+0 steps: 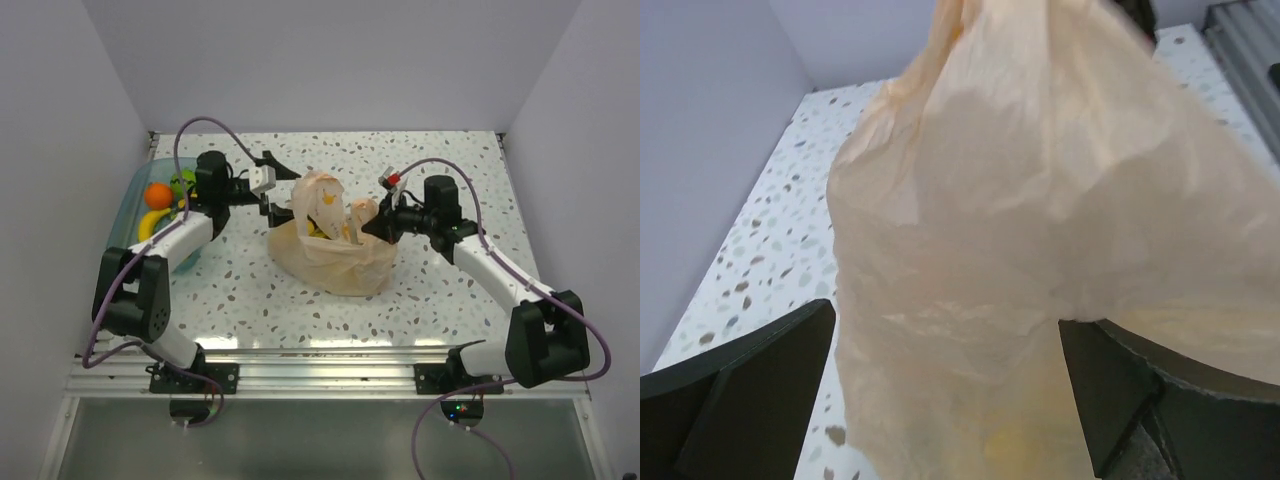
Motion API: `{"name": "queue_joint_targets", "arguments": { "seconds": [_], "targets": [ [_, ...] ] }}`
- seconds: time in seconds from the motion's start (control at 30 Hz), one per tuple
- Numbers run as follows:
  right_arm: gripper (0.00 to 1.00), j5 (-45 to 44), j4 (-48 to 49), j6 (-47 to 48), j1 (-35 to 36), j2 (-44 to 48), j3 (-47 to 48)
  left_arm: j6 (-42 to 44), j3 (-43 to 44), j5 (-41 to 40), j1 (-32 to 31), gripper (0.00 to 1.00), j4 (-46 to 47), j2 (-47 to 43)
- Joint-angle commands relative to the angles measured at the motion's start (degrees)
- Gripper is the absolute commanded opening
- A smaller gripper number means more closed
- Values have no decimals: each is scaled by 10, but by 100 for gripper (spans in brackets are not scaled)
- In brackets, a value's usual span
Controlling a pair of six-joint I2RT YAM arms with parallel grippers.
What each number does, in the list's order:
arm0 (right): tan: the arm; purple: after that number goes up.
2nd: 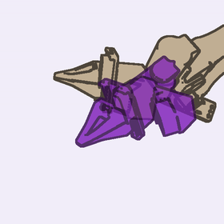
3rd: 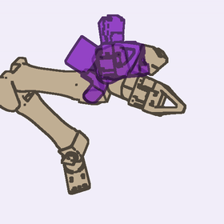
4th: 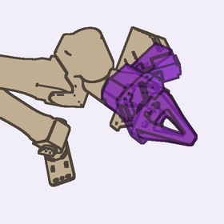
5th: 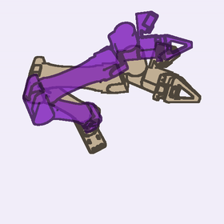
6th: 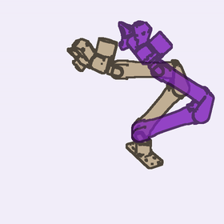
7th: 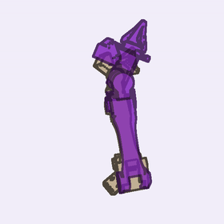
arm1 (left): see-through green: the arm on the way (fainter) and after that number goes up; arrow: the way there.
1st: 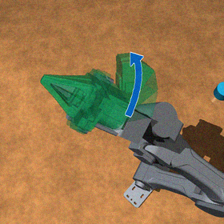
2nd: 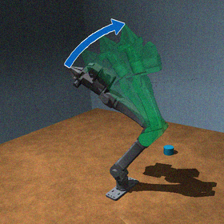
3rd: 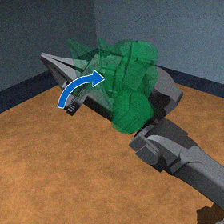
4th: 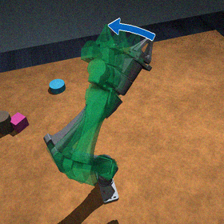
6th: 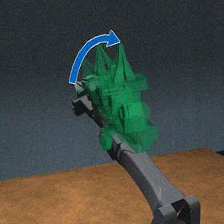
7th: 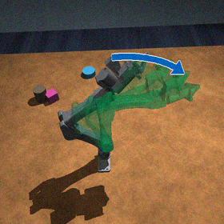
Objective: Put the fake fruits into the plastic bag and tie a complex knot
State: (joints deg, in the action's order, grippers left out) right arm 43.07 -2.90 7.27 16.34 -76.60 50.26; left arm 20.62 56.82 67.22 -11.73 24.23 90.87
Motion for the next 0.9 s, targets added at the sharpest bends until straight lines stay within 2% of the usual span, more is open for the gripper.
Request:
{"name": "queue_joint_targets", "arguments": {
  "seconds": [0.0, 0.07, 0.13, 0.17, 0.2, 0.23, 0.27, 0.3, 0.33, 0.47, 0.53, 0.63, 0.67, 0.7, 0.73, 0.8, 0.83, 0.87],
  "targets": [
    [0, 17, -10, 43, 0, -5, 34, -71, 47, 79, -41, 100, 54, 1],
    [0, 25, -4, 41, 2, -8, 42, -66, 59, 99, -69, 100, 23, 5],
    [0, 31, -4, 45, 6, -10, 51, -50, 84, 107, -85, 89, -32, 16],
    [0, 31, -7, 47, 8, -9, 54, -38, 95, 106, -98, 65, -58, 20],
    [0, 30, -9, 52, 9, -8, 55, -17, 116, 103, -102, 53, -109, 24],
    [0, 25, -21, 56, 9, -7, 60, -9, 123, 100, -105, 29, -125, 27],
    [0, 24, -32, 70, 8, -5, 63, -4, 130, 91, -104, 15, -139, 26],
    [0, 24, -42, 78, 8, -2, 63, 5, 138, 82, -101, 10, -165, 21],
    [0, 20, -53, 83, 7, 6, 59, 11, 139, 74, -86, 0, -180, 12],
    [0, -3, -73, 118, -8, 33, 41, -8, 118, 52, -20, 0, -235, -36],
    [0, -11, -97, 135, -29, 43, 36, 16, 95, 14, 5, 0, -281, -92],
    [0, -8, -132, 183, -61, 56, 34, 174, 52, -26, 47, 1, -436, -171],
    [0, 0, -142, 209, -68, 64, 34, 273, 46, -28, 54, 13, -537, -183],
    [0, 3, -155, 224, -69, 69, 36, 303, 46, -31, 64, 28, -576, -202],
    [0, 7, -163, 238, -70, 77, 33, 317, 48, -30, 81, 48, -601, -207],
    [0, 15, -162, 259, -67, 101, 20, 302, 70, -22, 97, 62, -635, -221],
    [0, 19, -164, 267, -64, 107, 18, 278, 82, -11, 106, 81, -633, -223],
    [0, 19, -165, 281, -61, 111, 15, 242, 110, -3, 108, 90, -627, -224]
  ]
}}
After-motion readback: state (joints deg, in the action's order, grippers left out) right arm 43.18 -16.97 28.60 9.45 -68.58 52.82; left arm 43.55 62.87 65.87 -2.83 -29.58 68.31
